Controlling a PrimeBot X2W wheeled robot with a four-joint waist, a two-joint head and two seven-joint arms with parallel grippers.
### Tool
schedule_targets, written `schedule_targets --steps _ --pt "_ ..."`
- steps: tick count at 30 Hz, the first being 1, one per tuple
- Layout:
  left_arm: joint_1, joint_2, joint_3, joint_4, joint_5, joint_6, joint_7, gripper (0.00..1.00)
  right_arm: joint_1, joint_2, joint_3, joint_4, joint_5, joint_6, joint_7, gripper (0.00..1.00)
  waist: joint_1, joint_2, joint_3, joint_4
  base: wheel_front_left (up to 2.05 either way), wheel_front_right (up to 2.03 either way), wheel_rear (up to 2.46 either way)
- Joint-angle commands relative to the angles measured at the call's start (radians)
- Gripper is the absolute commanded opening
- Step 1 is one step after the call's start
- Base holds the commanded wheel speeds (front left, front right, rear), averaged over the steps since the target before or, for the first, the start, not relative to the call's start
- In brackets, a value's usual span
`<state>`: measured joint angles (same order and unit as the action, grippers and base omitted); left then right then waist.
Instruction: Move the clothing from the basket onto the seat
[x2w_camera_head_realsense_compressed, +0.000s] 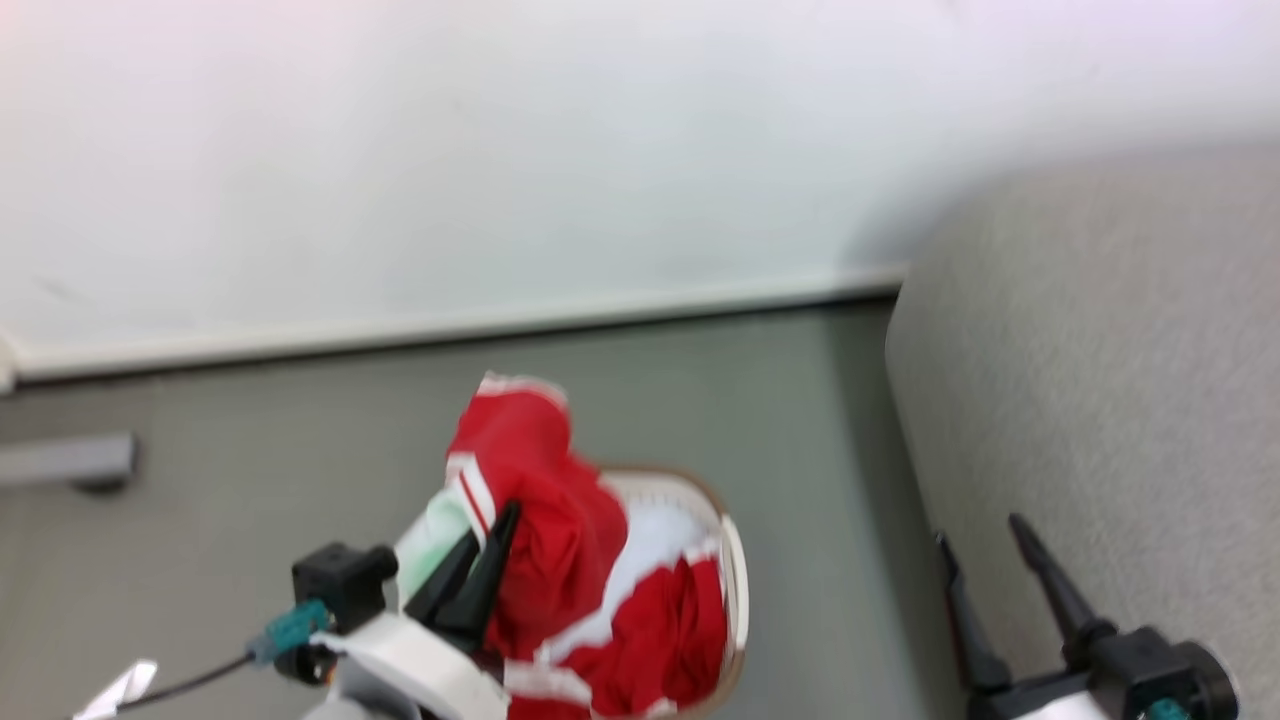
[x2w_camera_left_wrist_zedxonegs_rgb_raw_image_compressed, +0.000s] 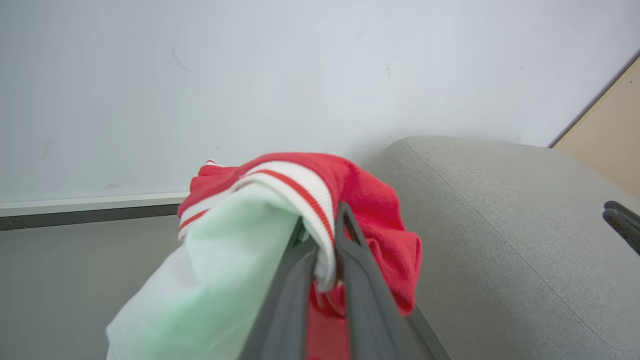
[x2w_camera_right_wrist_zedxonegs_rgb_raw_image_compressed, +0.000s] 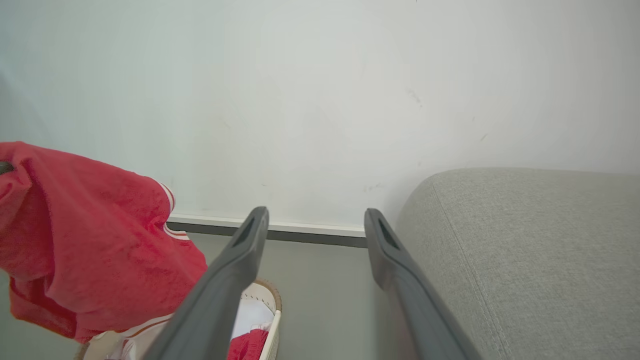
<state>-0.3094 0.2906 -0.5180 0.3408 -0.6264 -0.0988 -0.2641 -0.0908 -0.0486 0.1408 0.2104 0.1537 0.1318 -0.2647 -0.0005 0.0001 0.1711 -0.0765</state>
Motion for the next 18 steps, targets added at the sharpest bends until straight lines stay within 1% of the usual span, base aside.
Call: schedule_targets --steps 1,7,10,12,16,18 --pt "0.035 0.01 0.001 -0.025 0.005 0.012 0.006 0.0 0.026 -0.003 0.009 0.004 0.0 -0.002 0.0 1.0 0.0005 -0.0001 -0.151 0.011 0.0 0.0 0.0" --pt "0.106 0.047 0.007 -0.156 -0.008 0.054 0.043 0.0 0.032 -0.003 0.076 0.005 0.007 -0.002 0.0 1.0 0.0005 -0.0001 -0.202 0.013 0.0 0.0 0.0" --pt "0.13 0.065 0.005 -0.217 -0.012 0.067 0.068 0.0 0.016 -0.003 0.145 0.008 0.018 -0.002 0.0 1.0 0.0005 -0.0001 -0.214 0.016 0.0 0.0 0.0" --pt "0.142 0.076 0.003 -0.257 -0.008 0.077 0.084 0.0 0.0 -0.014 0.21 0.014 0.036 -0.002 0.0 1.0 0.0005 -0.0001 -0.219 0.017 0.0 0.0 0.0" --pt "0.159 0.092 0.001 -0.326 -0.006 0.096 0.107 0.0 -0.051 -0.057 0.367 0.024 0.102 -0.002 0.0 1.0 0.0005 -0.0001 -0.223 0.017 0.0 0.0 0.0" --pt "0.164 0.093 -0.003 -0.351 -0.012 0.097 0.118 0.0 -0.088 -0.082 0.444 0.032 0.138 -0.002 0.0 1.0 0.0005 -0.0001 -0.224 0.015 0.0 0.0 0.0"
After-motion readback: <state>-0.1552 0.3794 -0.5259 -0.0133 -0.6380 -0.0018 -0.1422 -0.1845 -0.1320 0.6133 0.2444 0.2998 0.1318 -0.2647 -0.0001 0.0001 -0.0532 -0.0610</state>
